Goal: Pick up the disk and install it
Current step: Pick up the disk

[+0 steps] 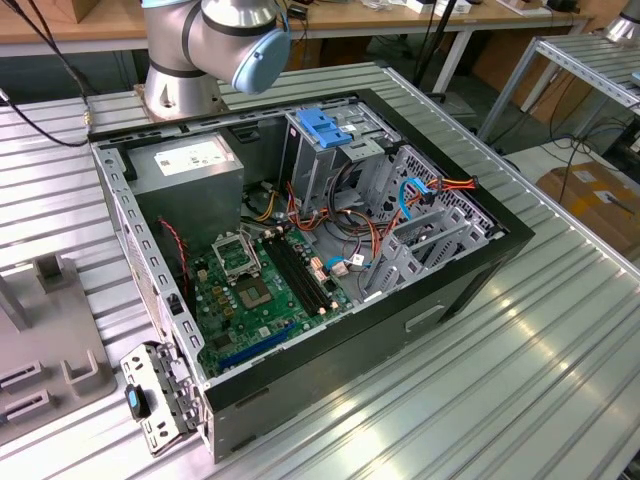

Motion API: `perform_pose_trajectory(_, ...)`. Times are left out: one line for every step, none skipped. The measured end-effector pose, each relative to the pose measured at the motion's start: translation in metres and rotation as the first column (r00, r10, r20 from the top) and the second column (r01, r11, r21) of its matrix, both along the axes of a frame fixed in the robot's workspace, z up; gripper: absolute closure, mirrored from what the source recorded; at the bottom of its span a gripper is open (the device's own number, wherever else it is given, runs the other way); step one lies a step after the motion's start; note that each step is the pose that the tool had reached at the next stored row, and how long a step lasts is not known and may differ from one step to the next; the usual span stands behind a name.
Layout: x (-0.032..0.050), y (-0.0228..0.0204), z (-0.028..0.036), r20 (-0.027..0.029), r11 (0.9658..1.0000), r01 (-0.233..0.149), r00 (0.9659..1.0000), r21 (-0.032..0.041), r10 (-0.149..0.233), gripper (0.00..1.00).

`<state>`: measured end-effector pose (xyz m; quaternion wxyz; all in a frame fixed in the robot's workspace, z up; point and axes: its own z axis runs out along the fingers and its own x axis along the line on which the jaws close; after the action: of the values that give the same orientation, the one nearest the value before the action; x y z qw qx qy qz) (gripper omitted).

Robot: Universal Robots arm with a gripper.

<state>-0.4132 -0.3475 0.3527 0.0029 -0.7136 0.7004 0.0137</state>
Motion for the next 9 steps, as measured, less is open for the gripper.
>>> perform_pose_trajectory(0.0000,0.0000,0.0024,0.0000,1.0000,0.000,1.0000,0.0000,0.000,0.65)
perform_pose_trajectory(0.0000,0.0000,0.0061,0.0001,1.0000,0.000,1.0000,-0.0001,0.000,0.65)
perform_pose_trajectory(0.0000,0.0000,0.0105,0.0001,1.0000,0.000,1.0000,-0.0002,0.000,0.65)
perform_pose_trajectory(0.0000,0.0000,0.0152,0.0001,1.0000,0.000,1.0000,-0.0004,0.000,0.65)
perform_pose_trajectory(0.0000,0.0000,0.0183,0.0001,1.0000,0.000,1.0000,-0.0005,0.000,0.65)
perform_pose_trajectory(0.0000,0.0000,0.0217,0.0001,1.0000,0.000,1.0000,-0.0005,0.000,0.65)
perform_pose_trajectory(0.0000,0.0000,0.0241,0.0000,1.0000,0.000,1.0000,-0.0006,0.000,0.65)
perform_pose_trajectory(0.0000,0.0000,0.0268,0.0000,1.0000,0.000,1.0000,-0.0007,0.000,0.65)
perform_pose_trajectory(0.0000,0.0000,0.0304,0.0002,1.0000,0.000,1.0000,-0.0007,0.000,0.65)
